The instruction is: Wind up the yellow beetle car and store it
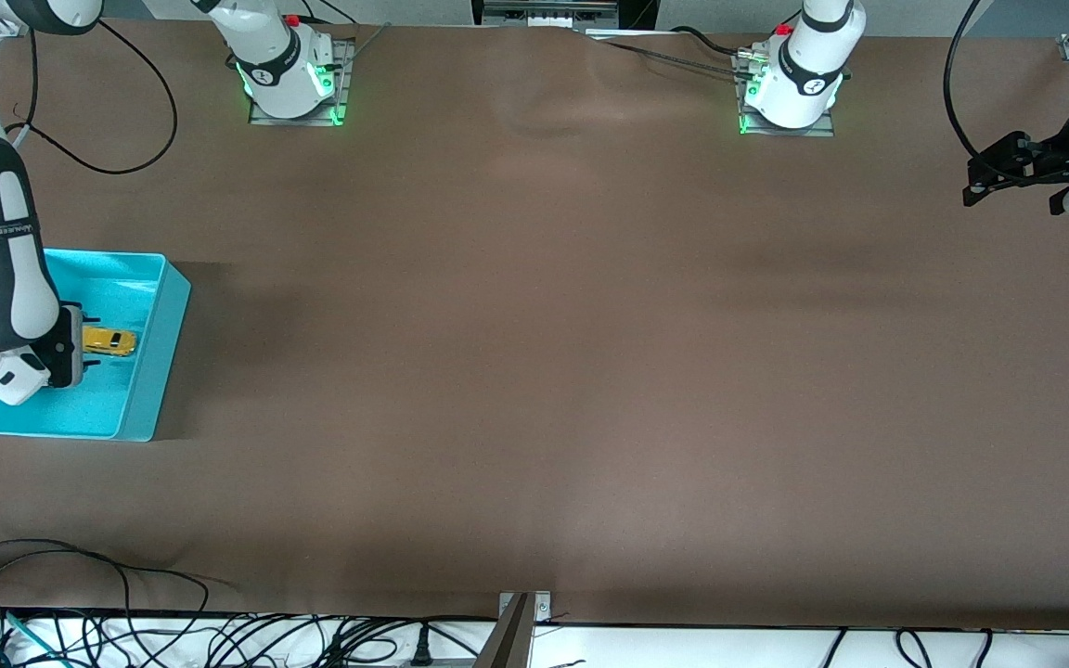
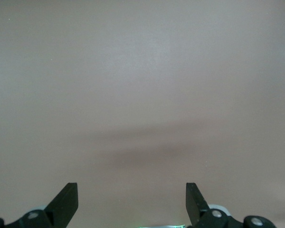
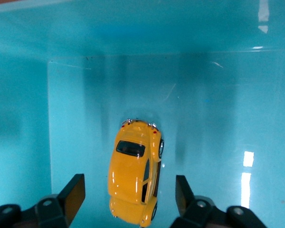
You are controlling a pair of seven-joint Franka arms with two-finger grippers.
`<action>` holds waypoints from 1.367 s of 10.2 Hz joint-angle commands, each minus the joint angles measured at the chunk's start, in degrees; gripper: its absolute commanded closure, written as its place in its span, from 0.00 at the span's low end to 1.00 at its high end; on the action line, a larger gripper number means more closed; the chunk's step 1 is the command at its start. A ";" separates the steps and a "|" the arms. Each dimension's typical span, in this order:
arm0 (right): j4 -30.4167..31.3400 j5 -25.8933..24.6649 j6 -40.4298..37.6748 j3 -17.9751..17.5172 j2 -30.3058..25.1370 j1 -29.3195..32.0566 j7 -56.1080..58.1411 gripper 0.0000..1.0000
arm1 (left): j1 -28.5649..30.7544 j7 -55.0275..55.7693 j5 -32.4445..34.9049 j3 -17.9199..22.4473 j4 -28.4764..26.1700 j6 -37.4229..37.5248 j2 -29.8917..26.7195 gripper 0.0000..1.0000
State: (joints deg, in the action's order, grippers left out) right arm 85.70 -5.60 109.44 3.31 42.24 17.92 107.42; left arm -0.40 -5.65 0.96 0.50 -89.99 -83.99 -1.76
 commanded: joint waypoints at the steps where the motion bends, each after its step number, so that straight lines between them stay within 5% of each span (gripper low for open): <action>1: 0.08 0.15 -4.04 -0.84 -3.56 0.45 0.95 0.07 | 0.13 0.20 -0.78 -0.06 1.48 1.29 0.36 0.00; 5: -1.58 1.99 -7.55 -1.90 -8.57 -0.69 -5.25 0.04 | 0.13 0.20 -1.13 -0.06 1.48 1.29 0.36 0.00; 8: -3.96 2.17 -15.55 -4.53 -12.61 -1.40 -24.21 0.04 | 0.13 0.20 -1.13 -0.06 1.48 1.29 0.36 0.00; 14: -3.96 2.35 -17.50 -14.01 -20.00 -1.31 -65.07 0.04 | 0.13 0.20 -1.13 0.03 1.48 1.29 0.36 0.00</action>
State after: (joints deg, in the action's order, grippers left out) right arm 81.17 -4.14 92.64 -8.64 24.59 16.19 50.71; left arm -0.41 -5.65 0.93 0.50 -89.98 -83.99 -1.76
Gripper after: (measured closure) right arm 0.044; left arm 0.000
